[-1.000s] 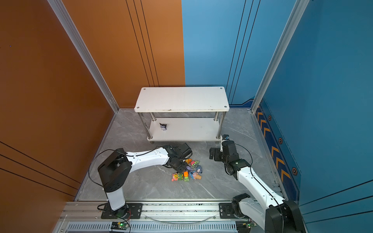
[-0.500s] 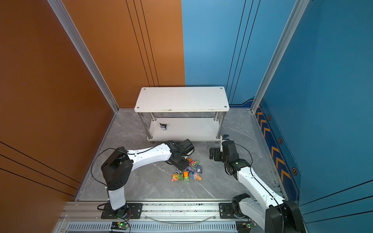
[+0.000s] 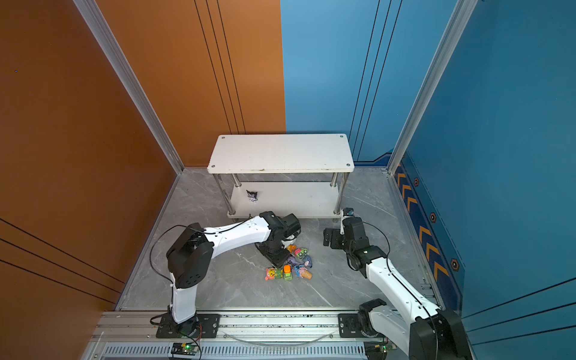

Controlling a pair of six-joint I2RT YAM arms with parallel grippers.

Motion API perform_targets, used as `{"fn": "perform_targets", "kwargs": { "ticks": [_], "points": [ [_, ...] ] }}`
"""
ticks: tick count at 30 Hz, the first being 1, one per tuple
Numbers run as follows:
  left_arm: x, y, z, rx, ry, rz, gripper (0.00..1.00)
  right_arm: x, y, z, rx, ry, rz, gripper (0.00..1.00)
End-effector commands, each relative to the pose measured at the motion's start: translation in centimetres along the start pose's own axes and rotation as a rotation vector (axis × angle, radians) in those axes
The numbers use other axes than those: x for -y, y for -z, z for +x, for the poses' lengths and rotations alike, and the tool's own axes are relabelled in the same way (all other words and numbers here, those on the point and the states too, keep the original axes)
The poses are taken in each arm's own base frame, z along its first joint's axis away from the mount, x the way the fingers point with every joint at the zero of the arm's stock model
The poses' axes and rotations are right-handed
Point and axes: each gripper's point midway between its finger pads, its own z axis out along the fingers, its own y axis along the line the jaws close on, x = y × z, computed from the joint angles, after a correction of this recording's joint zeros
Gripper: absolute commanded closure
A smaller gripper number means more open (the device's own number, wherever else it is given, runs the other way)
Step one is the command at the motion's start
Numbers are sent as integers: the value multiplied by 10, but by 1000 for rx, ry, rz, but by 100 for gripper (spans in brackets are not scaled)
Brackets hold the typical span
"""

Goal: Organize plastic toys on shelves
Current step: Pick up the plastic toy from the center of the table.

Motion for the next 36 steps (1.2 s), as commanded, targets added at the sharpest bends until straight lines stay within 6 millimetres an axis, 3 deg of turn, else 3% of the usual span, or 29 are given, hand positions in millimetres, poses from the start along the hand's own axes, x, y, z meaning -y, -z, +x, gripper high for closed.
{"fn": "perform_targets", "kwargs": {
  "ticks": [1, 13, 36],
  "points": [
    [-2, 2, 1, -37, 1, 23, 43, 1, 2, -4, 12, -4, 6, 2],
    [-6, -4, -14, -73, 3, 26, 46, 0, 0, -3, 11, -9, 1, 2],
    [-12, -16, -10, -115, 2, -7, 62, 1, 1, -2, 14, -13, 1, 2]
  ]
}}
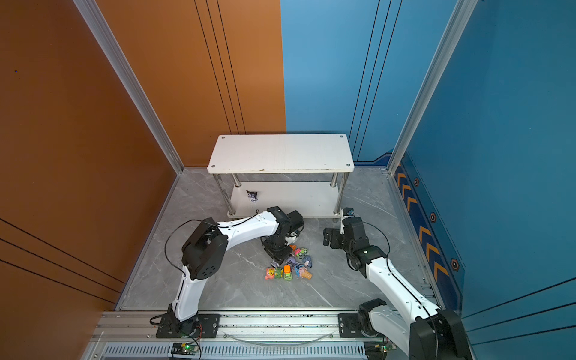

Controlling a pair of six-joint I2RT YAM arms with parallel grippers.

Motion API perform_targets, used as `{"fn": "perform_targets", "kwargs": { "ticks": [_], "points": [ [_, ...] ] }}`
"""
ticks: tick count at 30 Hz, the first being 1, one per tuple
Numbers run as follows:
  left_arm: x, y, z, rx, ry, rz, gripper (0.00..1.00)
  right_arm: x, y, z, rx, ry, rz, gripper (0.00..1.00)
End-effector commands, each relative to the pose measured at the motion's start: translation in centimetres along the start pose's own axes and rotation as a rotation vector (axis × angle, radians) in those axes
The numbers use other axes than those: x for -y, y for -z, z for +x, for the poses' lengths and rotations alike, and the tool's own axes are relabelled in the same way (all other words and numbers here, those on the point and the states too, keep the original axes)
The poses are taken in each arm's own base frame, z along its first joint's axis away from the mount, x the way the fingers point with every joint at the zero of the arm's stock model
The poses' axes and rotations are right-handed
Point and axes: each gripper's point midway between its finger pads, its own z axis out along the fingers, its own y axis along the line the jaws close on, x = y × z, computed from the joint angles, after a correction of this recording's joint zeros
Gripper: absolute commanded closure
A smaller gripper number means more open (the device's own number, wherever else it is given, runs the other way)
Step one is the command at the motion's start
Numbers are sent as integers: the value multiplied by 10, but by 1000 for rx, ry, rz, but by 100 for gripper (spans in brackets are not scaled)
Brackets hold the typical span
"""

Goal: Organize plastic toys on shelves
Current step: Pick up the plastic toy from the center of the table.

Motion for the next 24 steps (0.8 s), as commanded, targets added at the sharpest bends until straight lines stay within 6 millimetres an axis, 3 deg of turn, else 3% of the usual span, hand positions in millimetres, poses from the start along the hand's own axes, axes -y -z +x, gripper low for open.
{"fn": "perform_targets", "kwargs": {
  "ticks": [1, 6, 9, 17, 24],
  "points": [
    [-6, -4, 4, -39, 2, -16, 64, 1, 1, -2, 12, -9, 3, 2],
    [-10, 1, 3, -20, 4, -41, 72, 1, 0, -2, 10, -9, 1, 2],
    [-17, 14, -1, 26, 13, -75, 74, 1, 1, -1, 10, -9, 1, 2],
    [-54, 87, -26, 318, 124, -203, 73, 0, 0, -1, 10, -11, -3, 2],
    [-76, 135, -57, 642, 243, -219, 72, 0, 1, -2, 13, -11, -4, 1]
  ]
}}
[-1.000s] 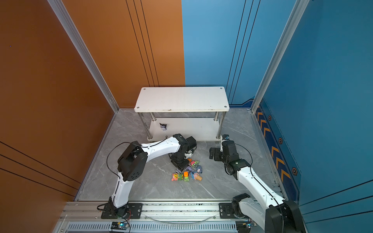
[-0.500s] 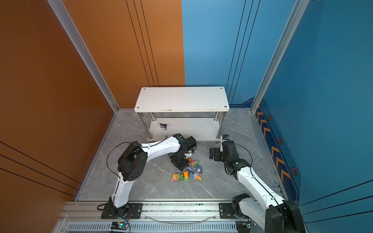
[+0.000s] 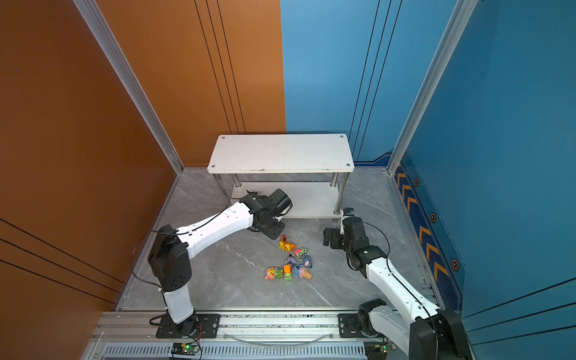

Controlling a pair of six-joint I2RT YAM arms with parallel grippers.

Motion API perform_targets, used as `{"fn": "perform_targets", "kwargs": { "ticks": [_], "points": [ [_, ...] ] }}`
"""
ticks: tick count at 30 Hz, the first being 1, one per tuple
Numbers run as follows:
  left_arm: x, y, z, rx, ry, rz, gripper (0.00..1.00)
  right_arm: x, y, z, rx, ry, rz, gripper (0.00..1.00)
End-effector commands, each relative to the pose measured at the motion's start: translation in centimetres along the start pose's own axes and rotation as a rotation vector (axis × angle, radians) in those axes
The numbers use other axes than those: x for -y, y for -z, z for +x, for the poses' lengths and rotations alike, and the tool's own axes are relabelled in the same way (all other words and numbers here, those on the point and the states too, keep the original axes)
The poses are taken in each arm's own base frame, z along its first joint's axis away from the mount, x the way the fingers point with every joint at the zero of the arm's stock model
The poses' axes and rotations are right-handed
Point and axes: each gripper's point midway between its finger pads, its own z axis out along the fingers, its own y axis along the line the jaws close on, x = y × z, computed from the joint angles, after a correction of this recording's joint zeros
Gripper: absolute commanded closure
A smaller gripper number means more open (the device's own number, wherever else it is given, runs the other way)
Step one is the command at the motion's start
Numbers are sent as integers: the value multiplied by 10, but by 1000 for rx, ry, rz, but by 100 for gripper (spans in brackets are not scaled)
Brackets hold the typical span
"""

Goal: Organize plastic toys on shelves
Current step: Pick up the plastic toy from the center of the table, then place the plastic toy on the shelf.

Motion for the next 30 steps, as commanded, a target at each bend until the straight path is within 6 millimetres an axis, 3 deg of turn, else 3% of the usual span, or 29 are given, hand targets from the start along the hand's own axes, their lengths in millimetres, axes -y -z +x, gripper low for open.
{"fn": "perform_targets", "kwargs": {
  "ticks": [1, 9, 13, 21, 30],
  "points": [
    [-13, 1, -30, 169, 84, -59, 72, 0, 1, -2, 13, -12, -4, 1],
    [-34, -9, -61, 398, 179, -182, 73, 0, 0, -1, 10, -10, -6, 1],
    [-49, -17, -66, 475, 227, -250, 73, 1, 1, -1, 12, -13, -2, 2],
    [-57, -23, -84, 626, 280, -304, 72, 0, -2, 1, 4, -12, -7, 1],
    [-78, -47, -91, 700, 317, -407, 72, 0, -2, 1, 6, -15, -8, 2]
  ]
}}
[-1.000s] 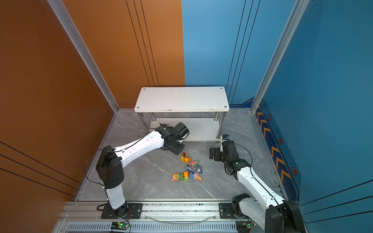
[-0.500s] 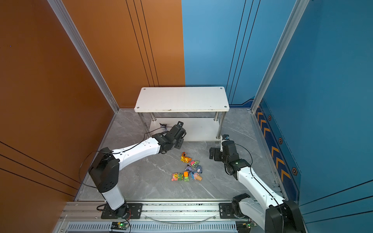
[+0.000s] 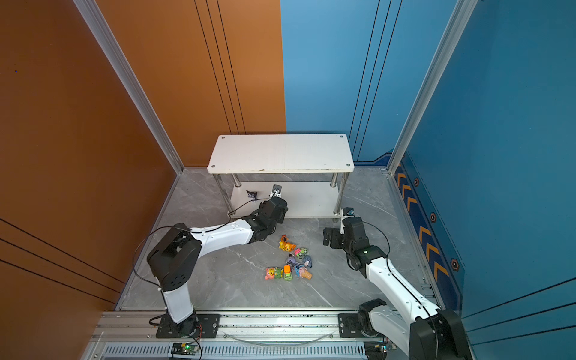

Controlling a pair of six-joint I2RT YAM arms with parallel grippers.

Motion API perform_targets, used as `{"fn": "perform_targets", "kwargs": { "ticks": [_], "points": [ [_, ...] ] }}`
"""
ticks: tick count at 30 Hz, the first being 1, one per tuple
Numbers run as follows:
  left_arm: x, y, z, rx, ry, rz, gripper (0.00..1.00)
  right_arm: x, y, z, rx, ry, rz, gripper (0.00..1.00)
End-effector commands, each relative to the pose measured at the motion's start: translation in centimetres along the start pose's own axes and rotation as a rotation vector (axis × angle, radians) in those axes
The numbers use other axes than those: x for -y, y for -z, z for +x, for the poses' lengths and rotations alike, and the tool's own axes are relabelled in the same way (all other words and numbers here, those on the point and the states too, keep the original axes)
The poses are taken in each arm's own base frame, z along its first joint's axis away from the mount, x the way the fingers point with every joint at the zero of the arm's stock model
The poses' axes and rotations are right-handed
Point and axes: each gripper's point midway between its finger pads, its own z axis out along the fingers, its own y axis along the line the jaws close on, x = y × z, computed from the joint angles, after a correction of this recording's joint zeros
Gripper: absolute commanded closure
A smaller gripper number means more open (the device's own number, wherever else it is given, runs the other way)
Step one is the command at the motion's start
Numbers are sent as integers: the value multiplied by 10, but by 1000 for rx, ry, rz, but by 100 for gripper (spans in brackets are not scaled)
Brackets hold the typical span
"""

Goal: Organize plastic toys on shelves
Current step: Place the plastic toy on the shelf.

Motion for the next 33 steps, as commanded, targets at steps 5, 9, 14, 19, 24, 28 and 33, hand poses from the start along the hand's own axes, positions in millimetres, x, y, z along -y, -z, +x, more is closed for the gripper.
{"fn": "perform_targets", "kwargs": {
  "ticks": [5, 9, 14, 19, 24, 28, 33],
  "points": [
    [-23, -22, -4, 78, 32, -123, 72, 1, -3, 4, -5, -14, -3, 2],
    [-27, -28, -2, 84, 21, -150, 72, 1, -5, 4, -9, -15, -4, 1],
    [-31, -38, 4, 81, 20, -164, 71, 0, -6, 5, -14, -16, -7, 2],
    [-31, -46, 4, 87, 19, -165, 71, 0, -7, 5, -14, -16, -4, 1],
    [-32, -50, 2, 88, 19, -167, 70, 1, -7, 5, -16, -15, -2, 2],
    [-32, -54, 1, 81, 18, -164, 68, 0, -8, 5, -16, -16, -4, 2],
    [-30, -60, 2, 58, 4, -159, 66, 1, -8, 6, -18, -15, -3, 2]
  ]
}}
